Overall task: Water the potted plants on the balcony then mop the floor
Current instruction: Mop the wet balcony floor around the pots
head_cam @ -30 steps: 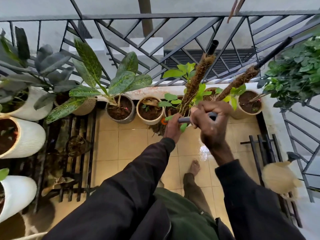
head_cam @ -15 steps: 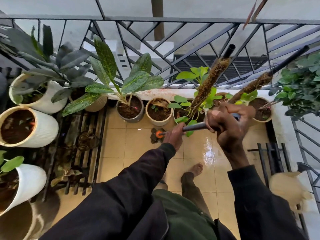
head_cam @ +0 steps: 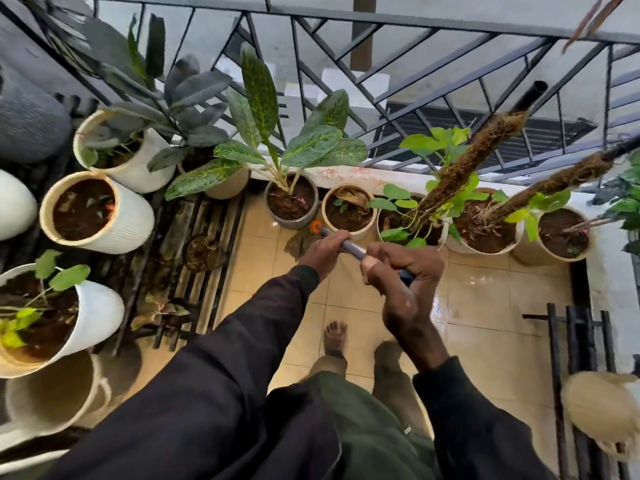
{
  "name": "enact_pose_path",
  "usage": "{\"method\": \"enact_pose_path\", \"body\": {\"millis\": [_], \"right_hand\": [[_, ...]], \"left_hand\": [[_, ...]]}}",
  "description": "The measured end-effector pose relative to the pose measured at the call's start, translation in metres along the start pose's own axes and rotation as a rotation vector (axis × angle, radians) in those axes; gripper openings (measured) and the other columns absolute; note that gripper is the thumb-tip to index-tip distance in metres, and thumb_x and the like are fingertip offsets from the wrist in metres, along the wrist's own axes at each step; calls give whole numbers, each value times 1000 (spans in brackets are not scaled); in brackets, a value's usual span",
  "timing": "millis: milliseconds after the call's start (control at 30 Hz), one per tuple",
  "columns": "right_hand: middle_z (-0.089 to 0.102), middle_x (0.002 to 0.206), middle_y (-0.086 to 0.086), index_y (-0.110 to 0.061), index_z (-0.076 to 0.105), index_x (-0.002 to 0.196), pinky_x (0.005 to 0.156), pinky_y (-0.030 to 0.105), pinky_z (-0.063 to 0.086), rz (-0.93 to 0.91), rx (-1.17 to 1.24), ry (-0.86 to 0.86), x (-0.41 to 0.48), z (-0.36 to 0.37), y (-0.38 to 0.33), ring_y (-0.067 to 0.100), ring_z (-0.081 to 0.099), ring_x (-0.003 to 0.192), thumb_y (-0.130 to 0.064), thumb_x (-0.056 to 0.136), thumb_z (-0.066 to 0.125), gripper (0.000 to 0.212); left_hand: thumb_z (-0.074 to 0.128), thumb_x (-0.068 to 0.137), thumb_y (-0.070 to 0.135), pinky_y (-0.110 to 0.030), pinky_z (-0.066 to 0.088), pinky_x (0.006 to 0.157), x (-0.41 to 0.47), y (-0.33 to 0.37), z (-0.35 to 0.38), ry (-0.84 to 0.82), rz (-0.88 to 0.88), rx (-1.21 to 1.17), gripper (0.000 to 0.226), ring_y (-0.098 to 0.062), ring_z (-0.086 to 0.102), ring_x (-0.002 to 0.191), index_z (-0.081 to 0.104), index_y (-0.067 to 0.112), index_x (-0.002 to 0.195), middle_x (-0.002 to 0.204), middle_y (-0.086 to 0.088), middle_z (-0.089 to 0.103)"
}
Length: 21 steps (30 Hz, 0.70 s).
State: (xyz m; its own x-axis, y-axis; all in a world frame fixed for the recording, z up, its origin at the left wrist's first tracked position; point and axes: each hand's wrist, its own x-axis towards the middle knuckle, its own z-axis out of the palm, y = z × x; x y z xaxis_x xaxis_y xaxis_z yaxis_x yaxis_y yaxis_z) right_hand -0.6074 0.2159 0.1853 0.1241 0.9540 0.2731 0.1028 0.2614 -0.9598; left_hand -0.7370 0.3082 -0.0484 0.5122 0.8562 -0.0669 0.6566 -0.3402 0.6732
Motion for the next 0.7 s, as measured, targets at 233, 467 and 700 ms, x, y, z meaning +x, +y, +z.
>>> {"method": "enact_pose_path", "body": {"millis": [233,467,700], "right_hand": [[43,45,12,-6,50,49,40,45,31,108,2,-3,20,7,30,31,38,40,-15,84,55,37],[37,45,-16,-28,47,45,42,36,26,153,296,42,71,-33,31,15,29,38,-9,78,56,39],[27,44,-6,-19,38,46,43,25,25,268,530,7,89,-45,54,11,24,37,-4,76,55,37]], "left_hand": [[58,91,-7,-35,44,72,16,-5,6,-30,-183,-120,26,-25,57,85,52,18,94,91,0,56],[51,94,1,-46,51,72,44,26,4,-37,-246,-140,18,-27,57,79,49,19,96,87,-6,56],[54,96,-1,-38,48,79,13,23,17,84,-385,-61,30,-25,63,94,56,17,119,107,-12,65]]}}
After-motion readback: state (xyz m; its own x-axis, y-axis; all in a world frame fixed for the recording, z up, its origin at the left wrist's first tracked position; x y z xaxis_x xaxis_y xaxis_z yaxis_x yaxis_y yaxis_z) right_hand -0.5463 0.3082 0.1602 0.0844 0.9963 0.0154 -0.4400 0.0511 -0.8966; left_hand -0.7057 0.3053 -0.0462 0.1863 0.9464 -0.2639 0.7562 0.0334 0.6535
